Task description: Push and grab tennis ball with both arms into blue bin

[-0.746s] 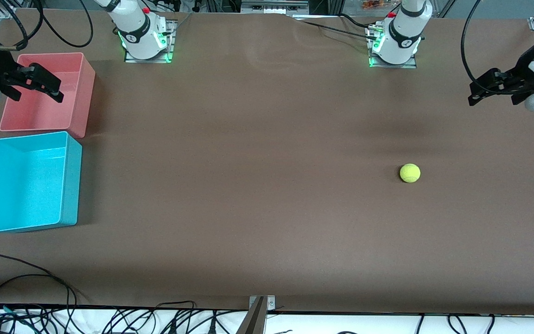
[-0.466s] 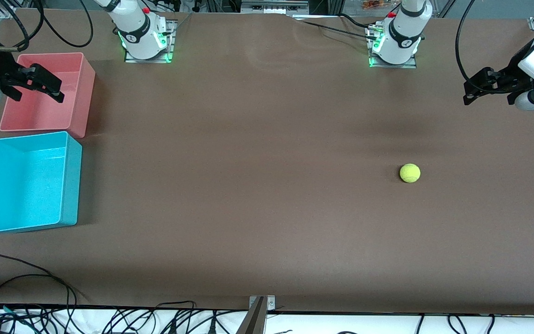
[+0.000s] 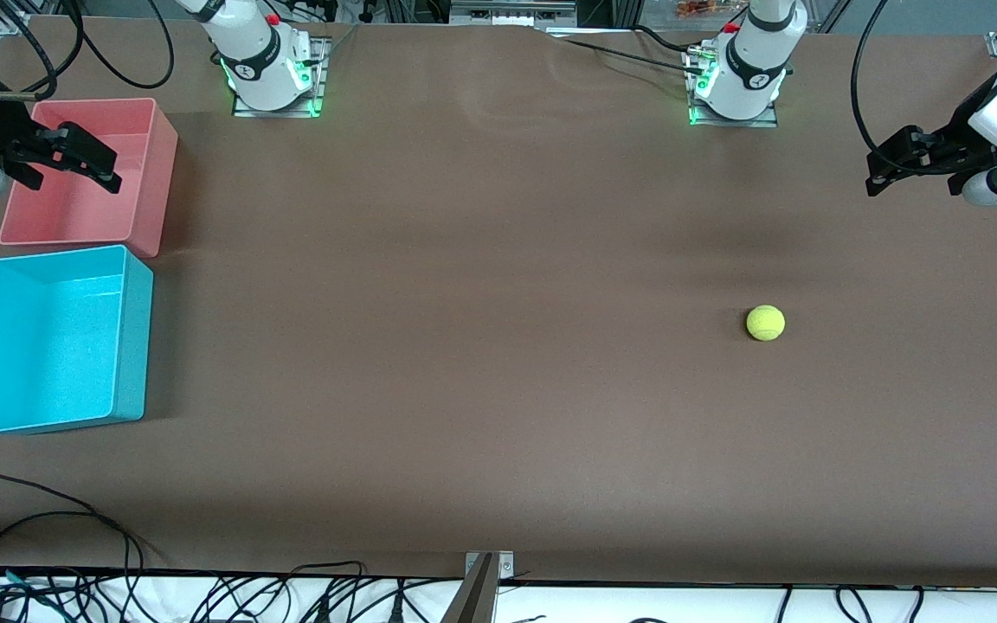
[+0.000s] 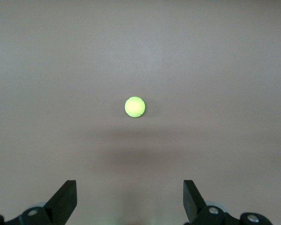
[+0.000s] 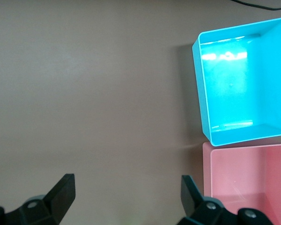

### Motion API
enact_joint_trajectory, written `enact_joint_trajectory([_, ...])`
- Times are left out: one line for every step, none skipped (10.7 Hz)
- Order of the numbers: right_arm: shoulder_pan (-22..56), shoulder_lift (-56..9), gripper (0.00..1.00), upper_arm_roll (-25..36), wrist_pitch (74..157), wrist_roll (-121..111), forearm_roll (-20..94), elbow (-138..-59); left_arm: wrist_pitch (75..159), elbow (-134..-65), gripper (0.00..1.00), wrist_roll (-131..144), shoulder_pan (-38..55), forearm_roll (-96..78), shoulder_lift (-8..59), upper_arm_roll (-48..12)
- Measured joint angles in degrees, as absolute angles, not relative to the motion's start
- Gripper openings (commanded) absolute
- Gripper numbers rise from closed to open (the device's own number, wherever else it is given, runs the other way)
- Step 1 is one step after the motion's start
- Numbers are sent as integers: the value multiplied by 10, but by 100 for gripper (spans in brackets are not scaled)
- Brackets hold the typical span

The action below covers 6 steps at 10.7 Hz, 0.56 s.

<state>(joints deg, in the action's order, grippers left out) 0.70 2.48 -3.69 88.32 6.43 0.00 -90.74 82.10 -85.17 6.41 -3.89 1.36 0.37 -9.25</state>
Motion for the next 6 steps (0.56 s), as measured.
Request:
enact_joint_trajectory([7, 24, 100, -36, 884, 64, 0, -907, 821, -852, 100, 64, -39, 14, 4, -92])
enact_joint_trajectory([6, 24, 100, -35, 885, 64, 0, -907, 821, -852, 100, 64, -40, 14, 4, -92])
enact_joint_trajectory([6, 23, 100, -35, 885, 64, 0, -907, 821, -852, 100, 64, -40, 14, 4, -92])
enact_joint_trajectory([6, 22, 100, -35, 886, 64, 0, -907, 821, -852, 100, 64, -41, 14, 4, -92])
enact_joint_trajectory([6, 21, 100, -35, 886, 64, 0, -907, 821, -852, 100, 64, -41, 14, 4, -92])
enact_joint_trajectory([6, 21, 100, -35, 886, 64, 0, -907, 821, -852, 100, 64, -41, 14, 4, -92])
